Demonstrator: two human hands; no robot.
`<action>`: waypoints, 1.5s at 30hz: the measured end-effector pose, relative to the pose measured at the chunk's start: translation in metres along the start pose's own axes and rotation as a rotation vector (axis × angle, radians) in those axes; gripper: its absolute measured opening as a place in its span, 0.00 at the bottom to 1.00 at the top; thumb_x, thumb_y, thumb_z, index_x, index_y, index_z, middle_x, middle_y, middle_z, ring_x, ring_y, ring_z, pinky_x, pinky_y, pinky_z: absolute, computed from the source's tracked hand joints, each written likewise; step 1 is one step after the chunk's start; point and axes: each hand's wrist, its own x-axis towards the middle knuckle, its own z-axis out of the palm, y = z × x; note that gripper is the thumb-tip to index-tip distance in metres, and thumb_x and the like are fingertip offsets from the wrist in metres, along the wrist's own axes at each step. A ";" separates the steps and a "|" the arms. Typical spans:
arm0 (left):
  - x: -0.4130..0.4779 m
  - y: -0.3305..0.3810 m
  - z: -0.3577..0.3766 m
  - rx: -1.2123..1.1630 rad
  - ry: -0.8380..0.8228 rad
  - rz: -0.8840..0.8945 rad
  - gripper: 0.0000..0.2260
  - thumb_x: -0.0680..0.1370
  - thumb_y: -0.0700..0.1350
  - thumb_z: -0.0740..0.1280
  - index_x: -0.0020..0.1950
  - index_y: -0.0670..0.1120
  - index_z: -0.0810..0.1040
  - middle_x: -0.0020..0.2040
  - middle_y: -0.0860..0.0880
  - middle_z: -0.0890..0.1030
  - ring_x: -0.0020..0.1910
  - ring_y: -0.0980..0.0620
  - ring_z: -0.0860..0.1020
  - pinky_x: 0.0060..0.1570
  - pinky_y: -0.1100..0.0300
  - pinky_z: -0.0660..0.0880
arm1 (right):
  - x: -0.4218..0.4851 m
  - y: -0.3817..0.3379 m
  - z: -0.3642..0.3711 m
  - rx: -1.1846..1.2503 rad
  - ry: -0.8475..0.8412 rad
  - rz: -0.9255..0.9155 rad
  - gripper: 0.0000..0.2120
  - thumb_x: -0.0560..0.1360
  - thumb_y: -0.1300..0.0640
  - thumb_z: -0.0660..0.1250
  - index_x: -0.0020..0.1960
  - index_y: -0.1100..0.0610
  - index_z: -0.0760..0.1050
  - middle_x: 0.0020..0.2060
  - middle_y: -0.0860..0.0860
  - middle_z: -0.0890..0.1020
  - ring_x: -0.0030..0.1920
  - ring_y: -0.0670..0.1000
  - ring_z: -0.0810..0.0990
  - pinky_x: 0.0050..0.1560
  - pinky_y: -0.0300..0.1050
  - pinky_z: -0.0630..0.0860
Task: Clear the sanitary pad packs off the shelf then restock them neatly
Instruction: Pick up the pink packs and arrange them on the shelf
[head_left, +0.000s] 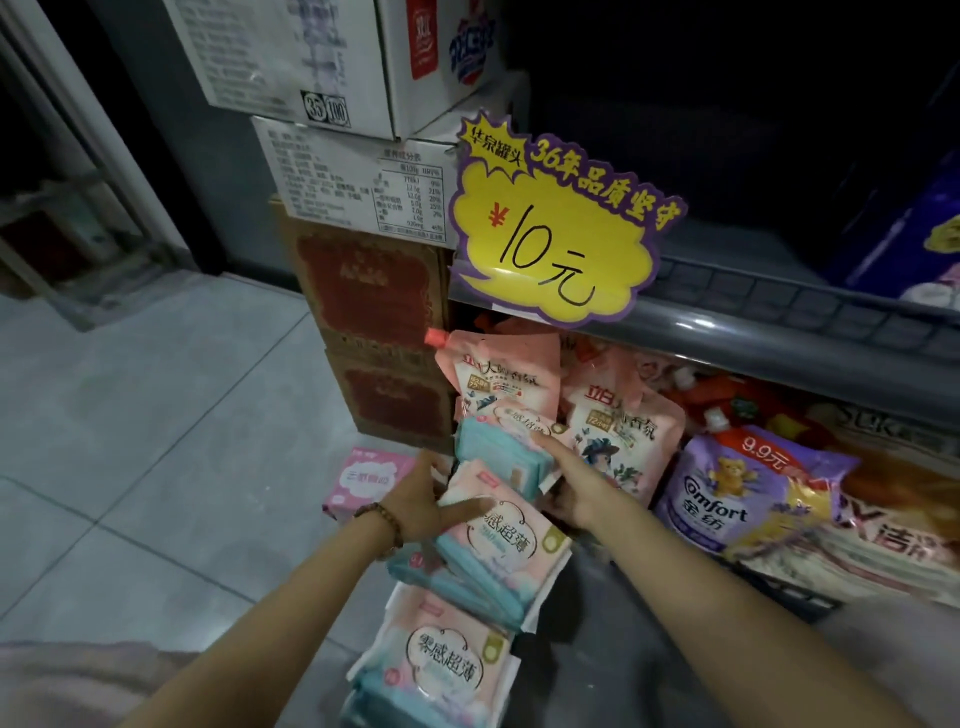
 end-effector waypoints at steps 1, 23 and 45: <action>-0.006 0.001 -0.002 -0.049 0.012 -0.001 0.27 0.68 0.59 0.73 0.55 0.49 0.63 0.48 0.52 0.78 0.43 0.59 0.78 0.38 0.67 0.76 | -0.005 -0.002 -0.003 0.033 -0.016 -0.007 0.13 0.72 0.47 0.71 0.47 0.56 0.74 0.45 0.56 0.79 0.49 0.56 0.77 0.53 0.50 0.76; -0.004 -0.006 -0.076 -0.506 0.409 -0.137 0.21 0.71 0.58 0.71 0.53 0.44 0.76 0.53 0.43 0.81 0.50 0.44 0.79 0.55 0.50 0.77 | -0.009 0.011 -0.039 0.004 0.061 -0.141 0.18 0.70 0.48 0.73 0.54 0.58 0.77 0.54 0.56 0.83 0.53 0.54 0.81 0.52 0.48 0.79; -0.008 0.001 -0.028 -0.255 -0.144 -0.230 0.36 0.59 0.72 0.70 0.57 0.48 0.76 0.55 0.49 0.82 0.53 0.47 0.80 0.56 0.52 0.76 | -0.013 0.057 -0.022 -0.138 -0.017 0.105 0.26 0.73 0.31 0.58 0.52 0.53 0.72 0.53 0.56 0.77 0.56 0.57 0.76 0.61 0.56 0.72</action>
